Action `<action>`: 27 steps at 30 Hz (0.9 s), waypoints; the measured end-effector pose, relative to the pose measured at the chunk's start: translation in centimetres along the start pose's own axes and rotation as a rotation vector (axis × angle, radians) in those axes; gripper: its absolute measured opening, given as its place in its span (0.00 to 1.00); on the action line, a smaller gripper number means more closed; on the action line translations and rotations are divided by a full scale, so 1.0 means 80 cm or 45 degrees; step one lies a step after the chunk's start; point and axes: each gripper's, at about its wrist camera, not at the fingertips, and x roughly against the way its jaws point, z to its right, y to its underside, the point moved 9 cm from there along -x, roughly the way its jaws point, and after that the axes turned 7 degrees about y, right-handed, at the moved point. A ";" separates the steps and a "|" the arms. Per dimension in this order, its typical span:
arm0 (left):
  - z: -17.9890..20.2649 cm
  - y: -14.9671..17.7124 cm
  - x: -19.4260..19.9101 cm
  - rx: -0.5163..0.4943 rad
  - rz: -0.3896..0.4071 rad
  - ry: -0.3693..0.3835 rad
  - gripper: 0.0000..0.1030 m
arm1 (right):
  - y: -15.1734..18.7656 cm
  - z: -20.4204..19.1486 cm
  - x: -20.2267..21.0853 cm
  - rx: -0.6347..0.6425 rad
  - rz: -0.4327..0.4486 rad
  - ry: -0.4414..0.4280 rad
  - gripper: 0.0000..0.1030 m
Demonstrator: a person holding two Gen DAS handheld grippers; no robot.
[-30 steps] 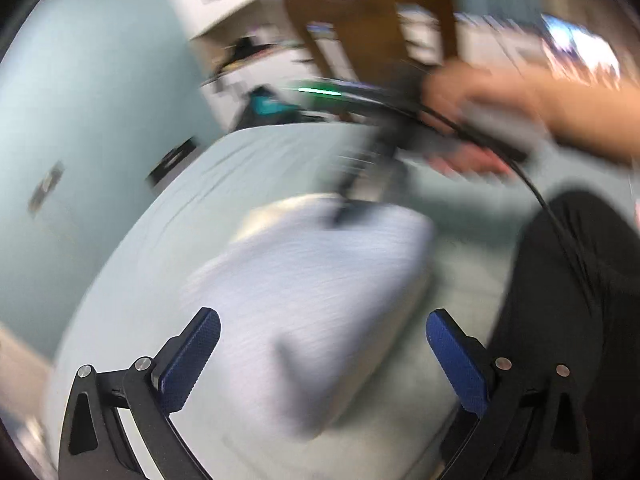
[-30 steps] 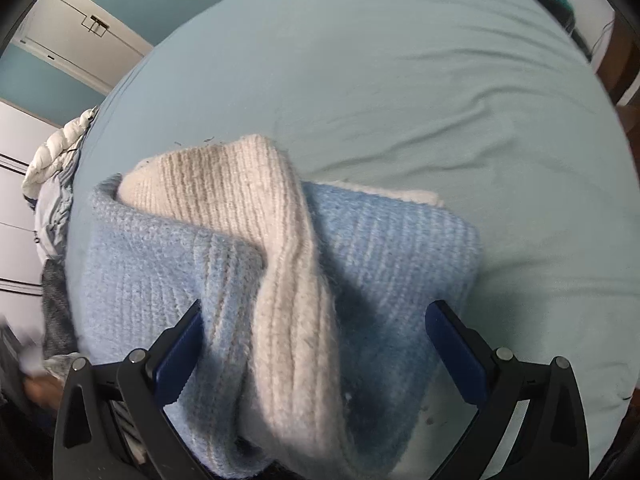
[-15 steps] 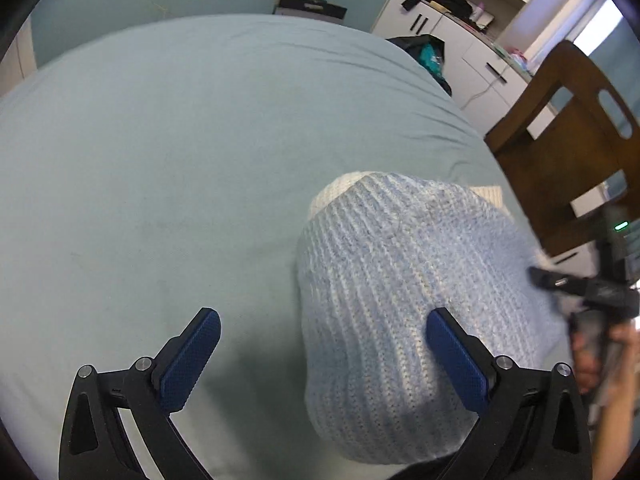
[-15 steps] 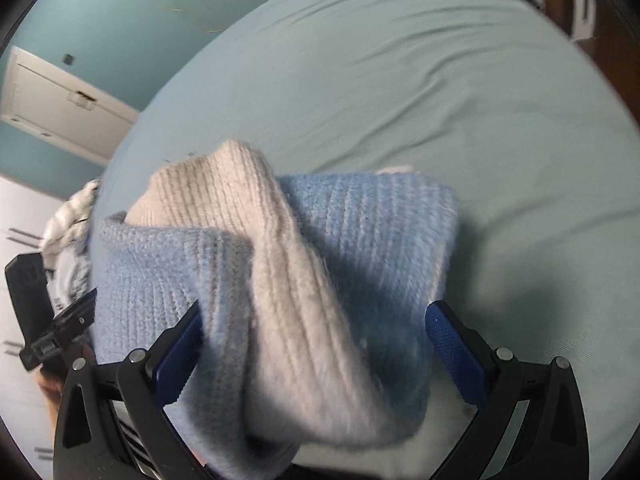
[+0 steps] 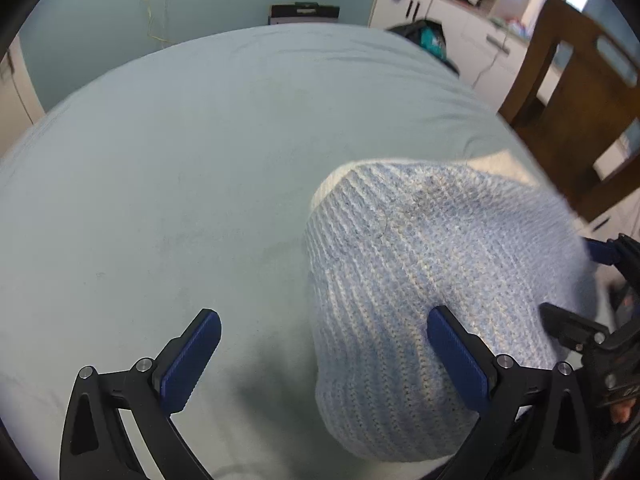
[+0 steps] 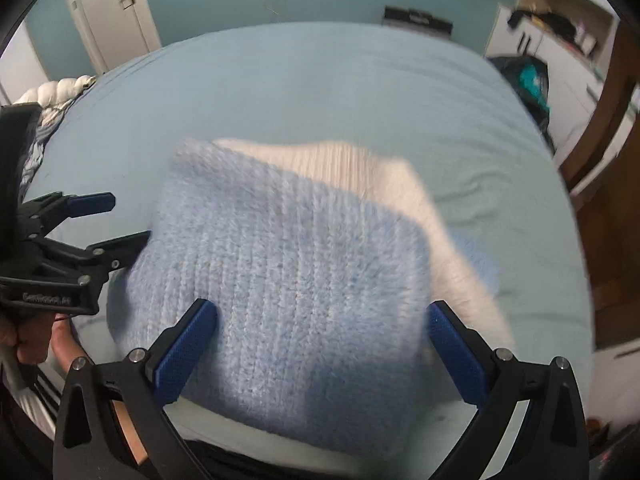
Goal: Fold small clothes
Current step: 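Press the light blue garment down onto the cream sweater with both open grippers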
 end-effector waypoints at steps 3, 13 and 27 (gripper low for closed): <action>0.014 0.000 -0.009 -0.076 0.003 -0.054 1.00 | 0.017 0.030 -0.023 -0.015 -0.012 0.027 0.99; 0.012 0.002 -0.005 -0.049 0.032 -0.072 1.00 | -0.021 0.048 0.053 -0.036 0.154 0.015 0.99; 0.000 0.020 0.008 -0.020 0.058 -0.075 1.00 | -0.022 0.082 -0.042 -0.173 0.032 0.102 0.99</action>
